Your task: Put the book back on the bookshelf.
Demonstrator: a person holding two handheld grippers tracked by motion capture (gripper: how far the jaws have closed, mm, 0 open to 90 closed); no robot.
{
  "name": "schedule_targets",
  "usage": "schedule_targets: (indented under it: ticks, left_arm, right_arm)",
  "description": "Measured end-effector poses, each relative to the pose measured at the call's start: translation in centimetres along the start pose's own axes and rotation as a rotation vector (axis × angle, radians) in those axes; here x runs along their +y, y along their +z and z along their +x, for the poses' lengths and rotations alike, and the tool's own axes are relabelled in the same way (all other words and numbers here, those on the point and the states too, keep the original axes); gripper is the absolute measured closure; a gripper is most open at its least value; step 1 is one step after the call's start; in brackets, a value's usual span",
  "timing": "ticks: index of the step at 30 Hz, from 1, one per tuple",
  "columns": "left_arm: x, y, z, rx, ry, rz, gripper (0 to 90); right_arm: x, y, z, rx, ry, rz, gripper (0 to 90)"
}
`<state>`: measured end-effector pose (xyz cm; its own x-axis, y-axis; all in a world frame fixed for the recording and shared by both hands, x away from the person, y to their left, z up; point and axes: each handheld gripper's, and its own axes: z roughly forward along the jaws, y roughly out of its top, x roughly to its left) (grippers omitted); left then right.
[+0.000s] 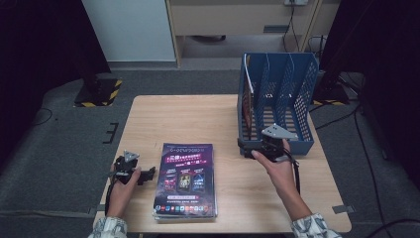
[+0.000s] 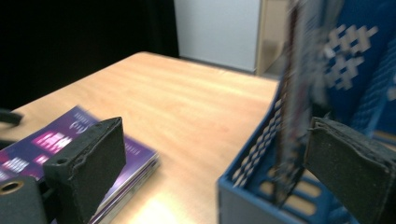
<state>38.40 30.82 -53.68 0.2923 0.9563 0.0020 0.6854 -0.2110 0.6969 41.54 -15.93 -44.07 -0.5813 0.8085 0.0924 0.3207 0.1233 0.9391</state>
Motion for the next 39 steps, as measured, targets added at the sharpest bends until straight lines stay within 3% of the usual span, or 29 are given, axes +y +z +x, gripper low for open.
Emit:
schedule_targets:
  ticks: [6, 13, 20, 24, 26, 30, 32, 36, 39]
  left_arm:
    - [-0.1, -0.3, 0.4, -0.017, -0.018, -0.023, 3.8]
    - [0.1, -0.8, 0.3, -0.035, -0.017, -0.028, 10.0]
    - [0.8, -2.6, -0.6, -0.086, -0.004, -0.108, 14.1]
    - [1.3, -4.0, -1.5, -0.123, -0.014, -0.163, 25.5]
    - [1.6, -4.4, -2.3, -0.14, -0.001, -0.176, 33.6]
    - [2.1, -4.4, -3.9, -0.166, 0.064, -0.162, 44.4]
    - [2.1, -4.2, -4.5, -0.181, 0.088, -0.152, 48.1]
    - [2.1, -3.4, -5.2, -0.195, 0.104, -0.136, 49.7]
    - [2.0, -3.1, -4.9, -0.209, 0.08, -0.126, 51.1]
  right_arm:
    - [-1.8, 1.0, 2.3, 0.038, -0.021, 0.058, 11.1]
    - [-2.6, 1.7, 3.7, 0.067, -0.034, 0.101, 18.7]
    - [-3.4, 2.3, 4.7, 0.107, -0.054, 0.146, 20.4]
    - [-3.5, 2.5, 5.4, 0.15, -0.085, 0.18, 17.1]
    - [-3.5, 2.6, 5.7, 0.17, -0.098, 0.182, 20.8]
    - [-3.5, 2.6, 6.1, 0.209, -0.12, 0.182, 31.1]
    - [-3.6, 2.6, 6.2, 0.212, -0.122, 0.184, 31.4]
    - [-3.8, 2.7, 6.2, 0.218, -0.11, 0.195, 29.5]
    - [-3.9, 2.8, 6.3, 0.221, -0.111, 0.204, 28.4]
